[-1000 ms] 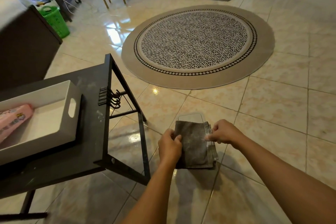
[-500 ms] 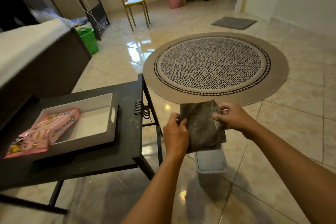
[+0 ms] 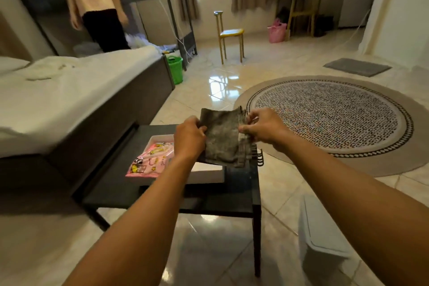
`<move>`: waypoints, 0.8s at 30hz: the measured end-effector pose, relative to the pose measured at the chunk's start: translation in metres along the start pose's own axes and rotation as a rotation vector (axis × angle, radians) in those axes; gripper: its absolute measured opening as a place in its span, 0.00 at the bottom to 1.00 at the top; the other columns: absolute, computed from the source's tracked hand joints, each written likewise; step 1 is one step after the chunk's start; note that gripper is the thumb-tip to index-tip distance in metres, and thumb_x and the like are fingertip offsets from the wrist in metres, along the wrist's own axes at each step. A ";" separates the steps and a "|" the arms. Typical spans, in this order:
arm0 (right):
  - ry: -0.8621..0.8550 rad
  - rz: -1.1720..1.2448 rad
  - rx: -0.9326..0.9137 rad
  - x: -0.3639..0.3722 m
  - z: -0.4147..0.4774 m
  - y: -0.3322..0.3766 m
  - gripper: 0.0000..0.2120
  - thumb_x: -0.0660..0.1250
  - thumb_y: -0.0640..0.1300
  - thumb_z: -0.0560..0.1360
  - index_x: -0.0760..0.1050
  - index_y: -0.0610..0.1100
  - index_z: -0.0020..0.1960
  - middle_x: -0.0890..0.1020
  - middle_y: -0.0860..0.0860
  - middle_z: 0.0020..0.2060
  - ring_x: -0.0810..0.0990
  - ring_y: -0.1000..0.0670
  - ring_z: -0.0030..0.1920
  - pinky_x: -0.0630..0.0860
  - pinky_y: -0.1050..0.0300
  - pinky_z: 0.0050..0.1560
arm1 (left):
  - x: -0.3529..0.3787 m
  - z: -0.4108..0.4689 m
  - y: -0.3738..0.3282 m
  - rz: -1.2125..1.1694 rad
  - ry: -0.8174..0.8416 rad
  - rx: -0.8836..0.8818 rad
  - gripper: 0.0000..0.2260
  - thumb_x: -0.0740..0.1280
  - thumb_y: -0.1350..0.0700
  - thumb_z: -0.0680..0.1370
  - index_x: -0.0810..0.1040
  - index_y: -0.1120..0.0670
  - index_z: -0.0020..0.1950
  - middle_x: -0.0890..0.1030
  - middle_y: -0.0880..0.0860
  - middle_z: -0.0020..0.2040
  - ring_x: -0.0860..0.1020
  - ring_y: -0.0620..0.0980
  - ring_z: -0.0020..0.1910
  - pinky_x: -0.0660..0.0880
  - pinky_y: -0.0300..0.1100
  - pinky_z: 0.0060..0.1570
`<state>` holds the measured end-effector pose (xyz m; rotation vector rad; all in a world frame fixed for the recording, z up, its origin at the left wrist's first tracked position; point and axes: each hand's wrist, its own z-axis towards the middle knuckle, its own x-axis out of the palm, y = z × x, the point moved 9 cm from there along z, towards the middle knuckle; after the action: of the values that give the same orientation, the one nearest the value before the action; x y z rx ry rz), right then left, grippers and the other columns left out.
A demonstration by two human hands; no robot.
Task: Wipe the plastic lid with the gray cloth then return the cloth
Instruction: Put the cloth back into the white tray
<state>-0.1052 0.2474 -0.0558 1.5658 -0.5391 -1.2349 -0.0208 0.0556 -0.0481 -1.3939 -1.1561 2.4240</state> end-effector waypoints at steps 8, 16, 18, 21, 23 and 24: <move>0.042 -0.203 0.034 0.084 0.047 0.004 0.07 0.74 0.37 0.72 0.76 0.41 0.41 0.84 0.42 0.43 0.86 0.45 0.42 0.84 0.45 0.47 | -0.017 0.038 0.056 0.419 -0.011 -0.002 0.06 0.65 0.56 0.80 0.79 0.56 0.53 0.82 0.58 0.50 0.79 0.60 0.49 0.75 0.50 0.43; 0.016 -0.524 -0.049 0.105 0.064 0.001 0.14 0.78 0.43 0.68 0.77 0.42 0.48 0.82 0.44 0.45 0.81 0.45 0.45 0.82 0.46 0.48 | 0.010 0.044 0.062 0.750 0.122 0.112 0.10 0.65 0.60 0.76 0.79 0.54 0.57 0.82 0.57 0.54 0.78 0.59 0.54 0.70 0.49 0.48; -0.004 -0.679 -0.079 0.110 0.065 0.000 0.17 0.78 0.46 0.68 0.75 0.46 0.51 0.81 0.45 0.48 0.79 0.45 0.47 0.81 0.47 0.49 | 0.012 0.045 0.064 0.779 0.107 0.126 0.12 0.69 0.58 0.75 0.77 0.56 0.58 0.80 0.57 0.56 0.75 0.58 0.55 0.70 0.49 0.50; -0.010 -0.805 -0.083 0.110 0.062 -0.007 0.20 0.76 0.51 0.69 0.74 0.46 0.56 0.77 0.45 0.54 0.75 0.43 0.56 0.77 0.47 0.54 | 0.020 0.042 0.064 0.814 0.117 0.224 0.21 0.72 0.54 0.72 0.74 0.53 0.64 0.74 0.57 0.62 0.69 0.59 0.60 0.68 0.52 0.56; -0.027 -0.772 -0.087 0.100 0.057 -0.007 0.23 0.75 0.54 0.70 0.74 0.47 0.60 0.75 0.44 0.59 0.72 0.43 0.61 0.74 0.46 0.58 | 0.030 0.039 0.064 0.863 0.228 0.282 0.23 0.71 0.52 0.73 0.73 0.50 0.68 0.70 0.57 0.66 0.64 0.60 0.65 0.64 0.56 0.60; -0.037 -0.732 -0.092 0.092 0.052 -0.004 0.24 0.74 0.55 0.71 0.73 0.47 0.62 0.75 0.45 0.61 0.72 0.43 0.62 0.74 0.46 0.59 | 0.033 0.039 0.066 0.888 0.273 0.284 0.23 0.70 0.51 0.74 0.72 0.50 0.69 0.68 0.57 0.69 0.62 0.60 0.68 0.61 0.59 0.62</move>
<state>-0.1189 0.1506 -0.0970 1.7226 0.0995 -1.7980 -0.0528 0.0025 -0.1033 -2.3695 -0.0865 2.5719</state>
